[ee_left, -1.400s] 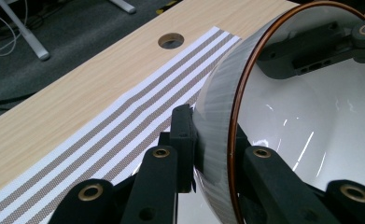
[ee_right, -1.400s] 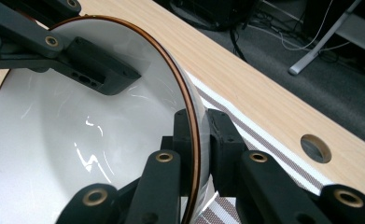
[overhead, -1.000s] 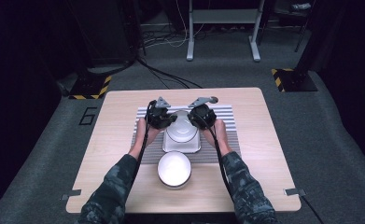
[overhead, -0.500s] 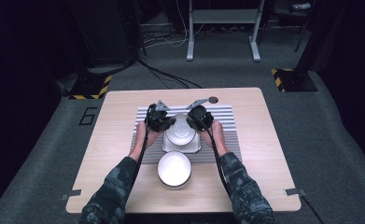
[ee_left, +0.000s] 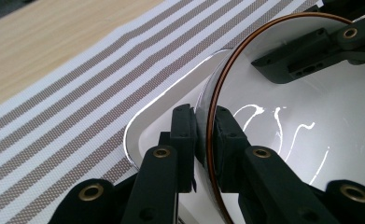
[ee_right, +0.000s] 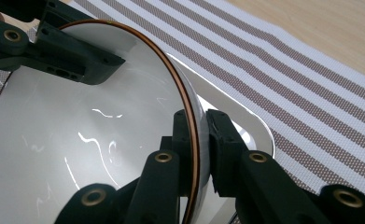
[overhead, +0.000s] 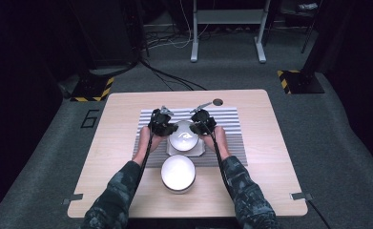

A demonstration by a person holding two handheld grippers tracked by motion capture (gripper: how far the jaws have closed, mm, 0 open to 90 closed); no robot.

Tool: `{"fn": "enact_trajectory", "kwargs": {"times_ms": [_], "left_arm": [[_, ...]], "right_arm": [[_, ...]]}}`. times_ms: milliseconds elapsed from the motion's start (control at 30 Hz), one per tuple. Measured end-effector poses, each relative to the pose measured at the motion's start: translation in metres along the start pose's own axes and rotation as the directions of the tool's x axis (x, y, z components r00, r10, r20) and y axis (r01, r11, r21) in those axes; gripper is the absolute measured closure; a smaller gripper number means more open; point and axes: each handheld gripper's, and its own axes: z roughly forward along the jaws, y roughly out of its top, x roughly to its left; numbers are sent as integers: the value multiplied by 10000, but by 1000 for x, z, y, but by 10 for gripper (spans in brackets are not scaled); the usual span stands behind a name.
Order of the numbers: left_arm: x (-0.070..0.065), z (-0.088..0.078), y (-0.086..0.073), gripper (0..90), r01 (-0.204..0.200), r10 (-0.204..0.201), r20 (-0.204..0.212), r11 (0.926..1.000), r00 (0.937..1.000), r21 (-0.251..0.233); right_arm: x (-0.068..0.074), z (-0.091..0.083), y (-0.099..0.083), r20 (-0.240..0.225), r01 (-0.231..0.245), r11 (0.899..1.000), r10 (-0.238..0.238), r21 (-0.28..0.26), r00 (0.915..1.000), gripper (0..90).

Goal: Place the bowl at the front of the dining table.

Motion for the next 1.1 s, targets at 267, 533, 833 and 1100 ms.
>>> {"fn": "enact_trajectory", "kwargs": {"times_ms": [267, 533, 833, 1100], "left_arm": [[2, 8, -3, 809, 132, -133, 6, 9994, 9999, 310], [5, 13, -6, 808, 317, -316, -19, 9987, 9995, 390], [8, 17, -10, 804, 530, -521, -184, 9974, 9985, 488], [4, 15, -9, 780, 412, -382, -543, 9976, 9978, 561]], "right_arm": [[-4, 10, -3, -179, -328, 9989, 334, 336, 9993, 823], [-6, 16, -4, -308, -698, 9959, 716, 571, 9970, 821], [-6, 17, -5, 80, -806, 9961, 803, 367, 9967, 810], [-8, 17, -8, 271, -916, 9950, 905, 406, 9955, 785]]}}
